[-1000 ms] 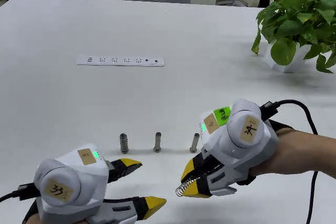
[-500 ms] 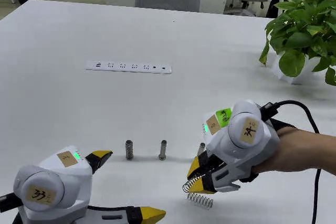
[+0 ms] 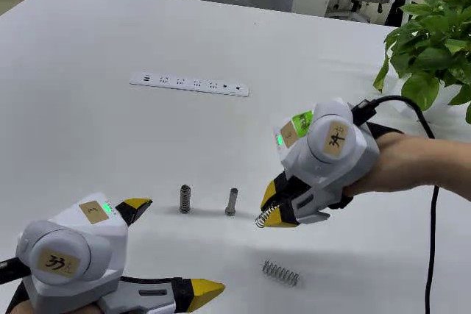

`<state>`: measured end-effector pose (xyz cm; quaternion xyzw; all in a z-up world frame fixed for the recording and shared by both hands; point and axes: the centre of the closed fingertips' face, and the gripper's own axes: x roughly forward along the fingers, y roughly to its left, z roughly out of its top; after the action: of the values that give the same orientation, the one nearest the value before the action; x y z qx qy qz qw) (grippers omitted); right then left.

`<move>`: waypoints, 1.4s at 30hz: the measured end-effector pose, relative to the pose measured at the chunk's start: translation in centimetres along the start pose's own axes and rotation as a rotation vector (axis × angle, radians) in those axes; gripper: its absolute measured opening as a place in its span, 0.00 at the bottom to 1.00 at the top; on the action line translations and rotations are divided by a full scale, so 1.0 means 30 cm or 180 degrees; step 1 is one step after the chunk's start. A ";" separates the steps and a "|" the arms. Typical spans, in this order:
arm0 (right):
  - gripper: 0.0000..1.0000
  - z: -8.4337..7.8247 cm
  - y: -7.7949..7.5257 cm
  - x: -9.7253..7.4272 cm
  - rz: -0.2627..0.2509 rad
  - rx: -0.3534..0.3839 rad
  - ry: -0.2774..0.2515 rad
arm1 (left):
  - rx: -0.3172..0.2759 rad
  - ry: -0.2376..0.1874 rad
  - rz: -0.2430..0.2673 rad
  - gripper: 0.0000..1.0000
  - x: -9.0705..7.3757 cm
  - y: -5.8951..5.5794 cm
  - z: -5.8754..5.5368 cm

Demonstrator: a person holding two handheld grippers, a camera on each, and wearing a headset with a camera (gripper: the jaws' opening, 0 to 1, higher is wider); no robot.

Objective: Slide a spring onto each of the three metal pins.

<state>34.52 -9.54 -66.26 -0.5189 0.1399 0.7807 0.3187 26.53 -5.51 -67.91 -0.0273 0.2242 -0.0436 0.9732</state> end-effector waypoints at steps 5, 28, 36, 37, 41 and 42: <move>0.12 0.017 -0.058 -0.012 -0.0036 -0.0149 0.0099 | 0.0045 0.0009 0.0060 1.00 -0.001 0.020 -0.015; 0.13 0.072 -0.151 0.051 0.0173 -0.0527 0.0485 | -0.0013 -0.0010 0.0121 1.00 0.001 0.069 -0.045; 0.13 0.064 -0.149 0.076 0.0234 -0.0594 0.0587 | 0.0002 -0.0010 0.0147 1.00 0.002 0.073 -0.046; 0.13 0.064 -0.150 0.079 0.0246 -0.0597 0.0593 | 0.0009 -0.0008 0.0147 1.00 0.001 0.074 -0.047; 0.13 0.063 -0.154 0.093 0.0270 -0.0620 0.0621 | -0.0021 -0.0024 0.0158 1.00 -0.001 0.080 -0.044; 0.13 0.064 -0.155 0.095 0.0266 -0.0624 0.0630 | -0.0032 -0.0021 0.0165 1.00 -0.002 0.084 -0.046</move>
<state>35.39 -3.94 -67.50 -0.6158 0.1152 0.7482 0.2184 26.07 -3.04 -69.30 -0.0265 0.2218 -0.0171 0.9746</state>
